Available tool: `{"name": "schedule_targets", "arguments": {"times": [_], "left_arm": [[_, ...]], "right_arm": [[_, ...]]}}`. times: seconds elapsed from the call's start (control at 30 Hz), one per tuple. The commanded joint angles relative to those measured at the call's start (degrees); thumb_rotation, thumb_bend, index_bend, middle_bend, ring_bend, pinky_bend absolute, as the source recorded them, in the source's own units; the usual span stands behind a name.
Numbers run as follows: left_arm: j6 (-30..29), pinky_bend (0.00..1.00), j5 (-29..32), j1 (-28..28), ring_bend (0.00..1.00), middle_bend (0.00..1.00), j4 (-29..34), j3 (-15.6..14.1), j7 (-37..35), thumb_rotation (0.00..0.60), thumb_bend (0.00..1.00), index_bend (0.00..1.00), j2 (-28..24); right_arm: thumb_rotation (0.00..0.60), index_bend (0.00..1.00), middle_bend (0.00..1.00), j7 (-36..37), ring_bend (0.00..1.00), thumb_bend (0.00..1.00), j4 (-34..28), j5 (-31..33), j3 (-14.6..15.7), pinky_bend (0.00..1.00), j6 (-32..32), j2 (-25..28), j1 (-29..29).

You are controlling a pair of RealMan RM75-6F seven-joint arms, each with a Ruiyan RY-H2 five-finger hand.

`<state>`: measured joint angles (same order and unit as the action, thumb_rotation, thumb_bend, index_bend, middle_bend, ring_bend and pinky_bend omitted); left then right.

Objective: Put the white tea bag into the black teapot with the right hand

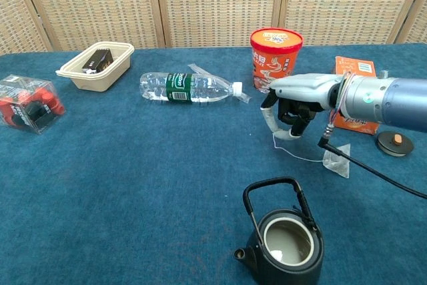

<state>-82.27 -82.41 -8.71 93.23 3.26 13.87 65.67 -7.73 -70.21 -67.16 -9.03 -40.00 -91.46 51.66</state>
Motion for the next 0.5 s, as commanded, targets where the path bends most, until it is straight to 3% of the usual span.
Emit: {"name": "schedule_targets", "arguments": {"times": [0.03,0.5], "left_arm": [[0.0,0.00,0.0,0.0,0.00,0.00,0.0,0.0,0.0,0.600,0.37,0.03,0.0],[0.3,0.00,-0.4,-0.3,0.00,0.00,0.7,0.0,0.6,0.600,0.37,0.03,0.0]], "right_arm": [[0.600,0.65,0.96,0.6,0.98,0.68,-2.4,-0.6,-0.4,1.00,-1.6,2.1,-1.0],[0.600,0.65,0.96,9.3,0.98,0.68,-16.2,-4.8,-1.8,1.00,-9.2,15.2,-7.2]]}}
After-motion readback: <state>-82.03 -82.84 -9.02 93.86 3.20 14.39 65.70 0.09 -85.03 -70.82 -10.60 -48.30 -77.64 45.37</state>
